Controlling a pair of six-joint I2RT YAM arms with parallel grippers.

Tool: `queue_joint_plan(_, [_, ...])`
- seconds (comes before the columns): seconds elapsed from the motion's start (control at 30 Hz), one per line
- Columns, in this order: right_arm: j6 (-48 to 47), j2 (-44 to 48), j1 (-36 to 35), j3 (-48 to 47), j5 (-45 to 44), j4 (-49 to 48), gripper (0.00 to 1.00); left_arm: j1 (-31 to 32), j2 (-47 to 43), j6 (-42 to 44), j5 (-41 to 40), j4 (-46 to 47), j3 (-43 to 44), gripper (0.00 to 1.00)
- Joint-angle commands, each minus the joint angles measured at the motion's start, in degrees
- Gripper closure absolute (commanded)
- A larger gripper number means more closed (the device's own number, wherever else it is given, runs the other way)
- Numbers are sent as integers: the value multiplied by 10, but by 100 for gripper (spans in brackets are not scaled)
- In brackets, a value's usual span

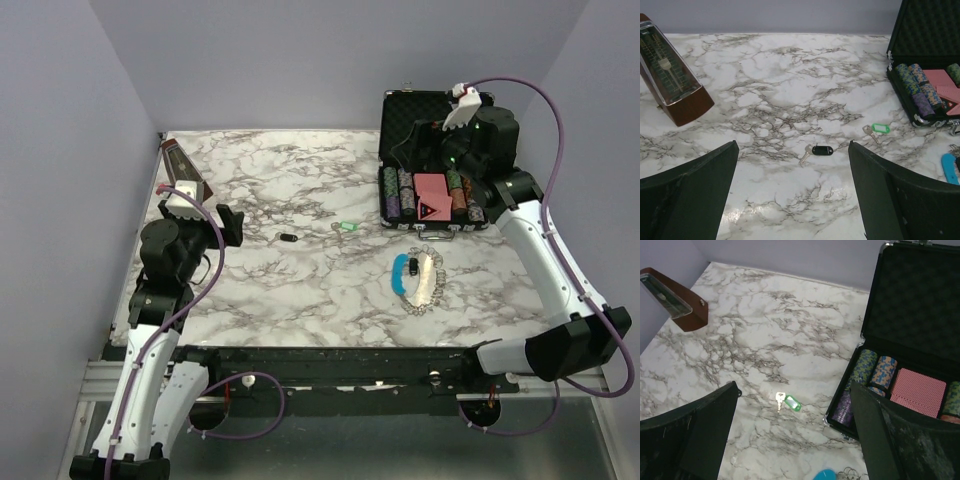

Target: Put the keys on the keyring

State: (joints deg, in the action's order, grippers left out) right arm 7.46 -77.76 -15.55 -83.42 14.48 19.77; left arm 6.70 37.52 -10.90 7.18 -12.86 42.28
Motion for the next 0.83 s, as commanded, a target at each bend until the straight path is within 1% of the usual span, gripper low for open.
queue_joint_plan(0.0, [20,1,17,23,23,-17,0,-9,-3,6,-36,-2,-4,1])
queue_joint_plan(0.17, [11,13,22,47,62,-28,0,-12,-10,0,-44,-10,-4,1])
queue_joint_plan(0.3, [28,13,28,77,93,-56,0,-22,-6,-12,-60,-9,4,1])
queue_joint_plan(0.37, [33,13,29,88,98,-67,0,-54,12,-32,-45,7,6,1])
queue_joint_plan(0.4, [34,16,29,92,97,-69,0,-84,25,-47,-18,8,12,1])
queue_joint_plan(0.43, [34,21,29,96,97,-70,0,-99,39,-65,17,11,17,1])
queue_joint_plan(0.57, [31,30,28,98,88,-67,0,-109,55,-91,63,49,9,1])
queue_joint_plan(0.63, [29,32,28,97,85,-66,0,-109,52,-89,63,50,3,1])
queue_joint_plan(0.8, [24,26,28,95,76,-63,0,-110,46,-69,35,46,-10,1])
